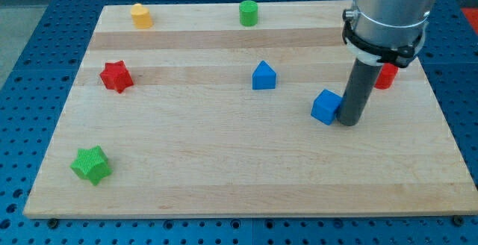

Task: Push the blue cube towards center

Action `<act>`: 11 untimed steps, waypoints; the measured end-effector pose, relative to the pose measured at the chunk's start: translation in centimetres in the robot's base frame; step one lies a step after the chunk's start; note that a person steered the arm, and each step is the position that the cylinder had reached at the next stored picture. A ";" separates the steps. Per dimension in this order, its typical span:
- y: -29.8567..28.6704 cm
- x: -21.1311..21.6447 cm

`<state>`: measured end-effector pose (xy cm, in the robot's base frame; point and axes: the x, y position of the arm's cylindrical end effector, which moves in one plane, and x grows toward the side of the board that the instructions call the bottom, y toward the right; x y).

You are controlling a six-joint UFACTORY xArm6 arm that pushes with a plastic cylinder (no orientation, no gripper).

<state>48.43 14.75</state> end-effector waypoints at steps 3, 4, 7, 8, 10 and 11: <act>-4.2 -0.6; -5.3 -1.2; -5.7 -2.5; -5.7 -2.9; -5.4 -3.4; -1.6 -3.4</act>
